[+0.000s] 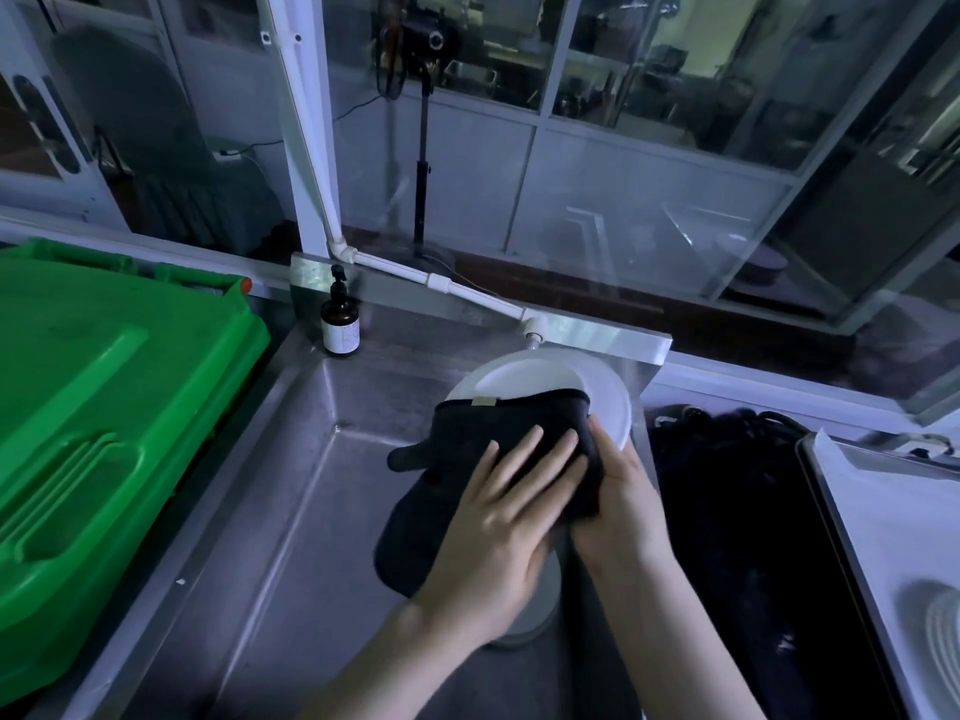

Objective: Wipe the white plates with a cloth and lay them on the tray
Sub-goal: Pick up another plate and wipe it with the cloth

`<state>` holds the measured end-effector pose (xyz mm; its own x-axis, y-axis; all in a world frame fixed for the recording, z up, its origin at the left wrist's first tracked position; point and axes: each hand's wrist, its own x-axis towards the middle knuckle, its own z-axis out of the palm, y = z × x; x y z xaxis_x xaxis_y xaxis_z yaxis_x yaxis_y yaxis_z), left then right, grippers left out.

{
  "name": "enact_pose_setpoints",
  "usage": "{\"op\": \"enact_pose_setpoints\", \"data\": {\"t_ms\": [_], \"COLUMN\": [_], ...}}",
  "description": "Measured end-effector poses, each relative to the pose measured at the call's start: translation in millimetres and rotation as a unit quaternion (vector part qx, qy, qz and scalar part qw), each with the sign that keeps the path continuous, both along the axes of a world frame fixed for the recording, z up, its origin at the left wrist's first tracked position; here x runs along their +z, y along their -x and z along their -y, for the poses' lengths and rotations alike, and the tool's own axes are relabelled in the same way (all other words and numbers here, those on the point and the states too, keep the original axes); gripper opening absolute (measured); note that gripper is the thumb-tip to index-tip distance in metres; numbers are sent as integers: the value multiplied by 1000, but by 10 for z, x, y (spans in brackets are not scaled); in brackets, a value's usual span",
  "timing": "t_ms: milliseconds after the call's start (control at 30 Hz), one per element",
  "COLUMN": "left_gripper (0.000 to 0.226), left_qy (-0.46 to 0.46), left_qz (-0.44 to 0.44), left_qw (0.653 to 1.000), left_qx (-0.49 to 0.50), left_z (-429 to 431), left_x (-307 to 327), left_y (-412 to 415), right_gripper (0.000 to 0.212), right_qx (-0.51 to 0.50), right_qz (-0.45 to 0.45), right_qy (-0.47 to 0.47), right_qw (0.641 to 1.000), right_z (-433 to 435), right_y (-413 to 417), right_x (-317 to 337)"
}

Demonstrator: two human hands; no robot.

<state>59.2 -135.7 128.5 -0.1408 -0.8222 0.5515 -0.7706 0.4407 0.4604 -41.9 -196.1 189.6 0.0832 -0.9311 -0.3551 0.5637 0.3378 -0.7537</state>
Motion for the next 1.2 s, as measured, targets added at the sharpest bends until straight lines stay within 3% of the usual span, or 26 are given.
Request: {"op": "enact_pose_setpoints", "data": {"t_ms": [133, 233, 300, 400, 533, 633, 767, 833, 1000, 1200], "left_gripper": [50, 46, 49, 59, 58, 54, 50, 50, 52, 53], "left_qy": [-31, -86, -146, -187, -156, -142, -90, -82, -160, -91], "left_qz": [-51, -199, -278, -304, -243, -123, 32, 23, -165, -52], "left_qw": [998, 976, 949, 934, 957, 979, 983, 983, 970, 991], "left_qx": [-9, 39, 38, 5, -22, -83, -155, -165, -81, -84], "left_z": [17, 72, 166, 319, 524, 532, 345, 300, 396, 218], "left_x": [-18, -85, -91, 9, 326, 514, 513, 475, 417, 204], "left_y": [-99, -294, -442, -542, -545, -508, -446, -478, -618, -491], "right_gripper": [35, 27, 21, 28, 23, 25, 25, 22, 34, 30], "right_qx": [-4, 5, 23, 70, 166, 228, 220, 225, 272, 190], "right_qz": [21, 17, -8, -52, -116, -150, -186, -190, -146, -90], "right_qy": [-4, 27, 45, 78, 121, 123, 129, 147, 134, 100], "right_qw": [1000, 999, 999, 993, 972, 954, 949, 944, 942, 973], "right_z": [13, 18, 4, -28, -79, -92, -93, -92, -114, -63], "right_y": [37, 135, 189, 214, 190, 188, 238, 271, 310, 310], "right_x": [-72, -68, -56, -25, -25, -26, -66, -67, -13, 46]}}
